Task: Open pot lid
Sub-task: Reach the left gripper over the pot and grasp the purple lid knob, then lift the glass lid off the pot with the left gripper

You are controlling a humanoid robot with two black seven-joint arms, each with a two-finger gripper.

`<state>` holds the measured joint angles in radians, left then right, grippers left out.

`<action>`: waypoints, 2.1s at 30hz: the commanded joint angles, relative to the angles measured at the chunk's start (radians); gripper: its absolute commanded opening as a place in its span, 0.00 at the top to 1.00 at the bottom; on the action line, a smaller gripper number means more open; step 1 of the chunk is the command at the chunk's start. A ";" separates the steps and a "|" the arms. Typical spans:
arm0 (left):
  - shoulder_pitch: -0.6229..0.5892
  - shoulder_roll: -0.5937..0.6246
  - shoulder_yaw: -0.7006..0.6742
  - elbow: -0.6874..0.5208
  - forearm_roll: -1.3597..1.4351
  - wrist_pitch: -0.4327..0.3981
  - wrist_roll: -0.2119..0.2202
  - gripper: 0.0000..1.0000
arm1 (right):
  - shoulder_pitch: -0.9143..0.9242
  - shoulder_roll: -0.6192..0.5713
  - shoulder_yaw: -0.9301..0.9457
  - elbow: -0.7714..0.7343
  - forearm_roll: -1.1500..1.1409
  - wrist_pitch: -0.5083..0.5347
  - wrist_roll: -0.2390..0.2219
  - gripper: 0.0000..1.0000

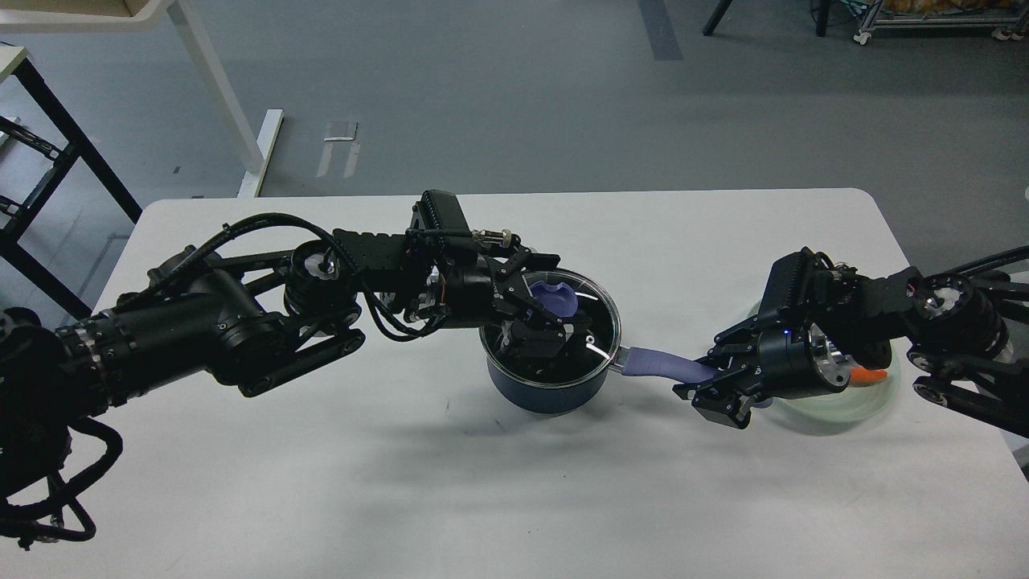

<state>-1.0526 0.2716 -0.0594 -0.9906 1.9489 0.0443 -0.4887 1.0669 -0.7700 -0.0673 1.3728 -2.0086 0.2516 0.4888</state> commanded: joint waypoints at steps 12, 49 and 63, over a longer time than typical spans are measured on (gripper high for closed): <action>0.034 -0.022 0.007 0.040 0.019 0.022 0.000 0.01 | -0.002 0.000 0.001 0.000 0.001 0.000 0.000 0.67; -0.017 0.150 0.003 -0.089 -0.083 0.094 0.000 0.55 | -0.015 -0.003 0.001 0.000 0.001 0.000 0.000 0.66; 0.156 0.592 0.006 -0.240 -0.103 0.330 0.000 0.54 | -0.015 -0.005 0.001 0.000 0.001 -0.002 0.000 0.66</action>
<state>-0.9667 0.7978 -0.0553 -1.2286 1.8475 0.2943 -0.4887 1.0522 -0.7747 -0.0660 1.3729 -2.0079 0.2509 0.4888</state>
